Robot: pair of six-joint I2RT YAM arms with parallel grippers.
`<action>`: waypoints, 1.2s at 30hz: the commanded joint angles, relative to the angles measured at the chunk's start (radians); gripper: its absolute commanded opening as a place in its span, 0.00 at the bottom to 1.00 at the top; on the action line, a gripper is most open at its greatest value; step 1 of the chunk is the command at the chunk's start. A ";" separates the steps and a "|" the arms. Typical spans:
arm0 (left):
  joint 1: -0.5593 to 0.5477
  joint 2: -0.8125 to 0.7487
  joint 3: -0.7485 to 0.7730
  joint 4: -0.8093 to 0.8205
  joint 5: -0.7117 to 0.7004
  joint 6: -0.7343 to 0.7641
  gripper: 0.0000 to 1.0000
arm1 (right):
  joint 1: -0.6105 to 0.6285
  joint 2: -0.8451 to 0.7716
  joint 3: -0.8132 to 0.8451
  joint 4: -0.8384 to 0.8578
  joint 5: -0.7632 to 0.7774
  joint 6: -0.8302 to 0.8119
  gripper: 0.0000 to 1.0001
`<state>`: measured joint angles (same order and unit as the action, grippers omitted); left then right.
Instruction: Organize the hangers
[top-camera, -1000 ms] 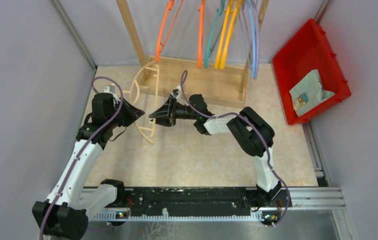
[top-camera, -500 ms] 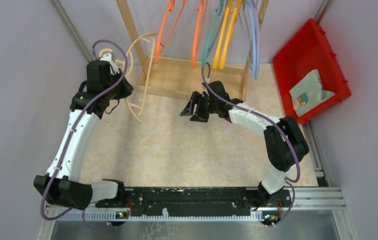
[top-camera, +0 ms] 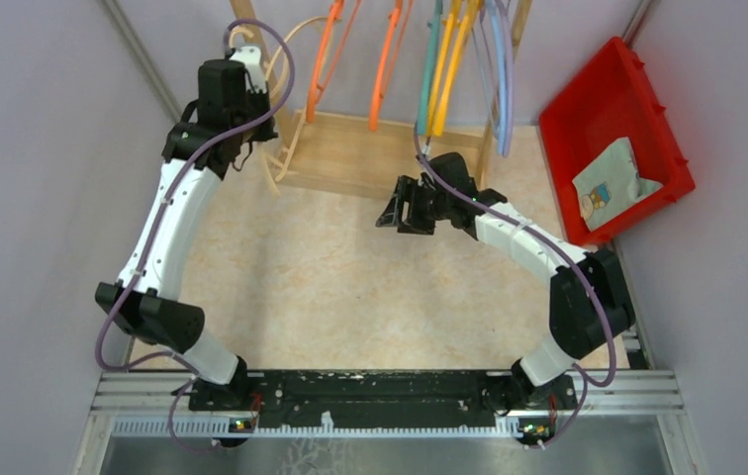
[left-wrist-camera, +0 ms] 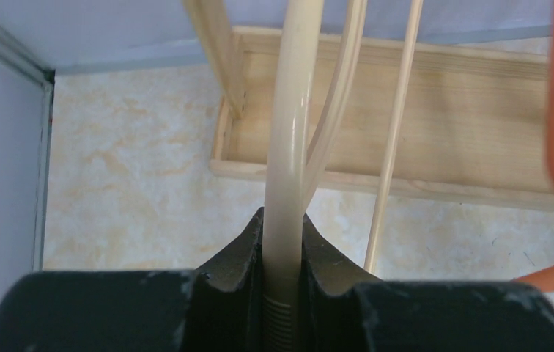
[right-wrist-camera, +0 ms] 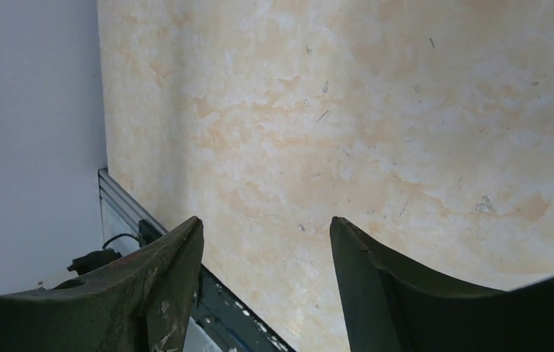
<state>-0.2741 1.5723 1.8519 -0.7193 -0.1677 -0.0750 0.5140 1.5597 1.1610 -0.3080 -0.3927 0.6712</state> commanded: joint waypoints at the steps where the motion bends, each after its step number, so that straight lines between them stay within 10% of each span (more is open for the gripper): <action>1: -0.069 0.089 0.166 0.000 -0.059 0.079 0.00 | -0.036 -0.064 0.023 0.012 -0.050 -0.039 0.64; 8: -0.091 0.262 0.470 -0.044 -0.065 0.093 0.00 | -0.076 -0.097 0.036 0.005 -0.105 -0.056 0.64; 36: -0.108 0.301 0.313 0.459 -0.296 0.513 0.00 | -0.089 -0.048 0.101 0.009 -0.133 -0.050 0.63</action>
<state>-0.3798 1.8961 2.1254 -0.3962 -0.4175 0.4007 0.4355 1.4956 1.1770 -0.3374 -0.4984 0.6304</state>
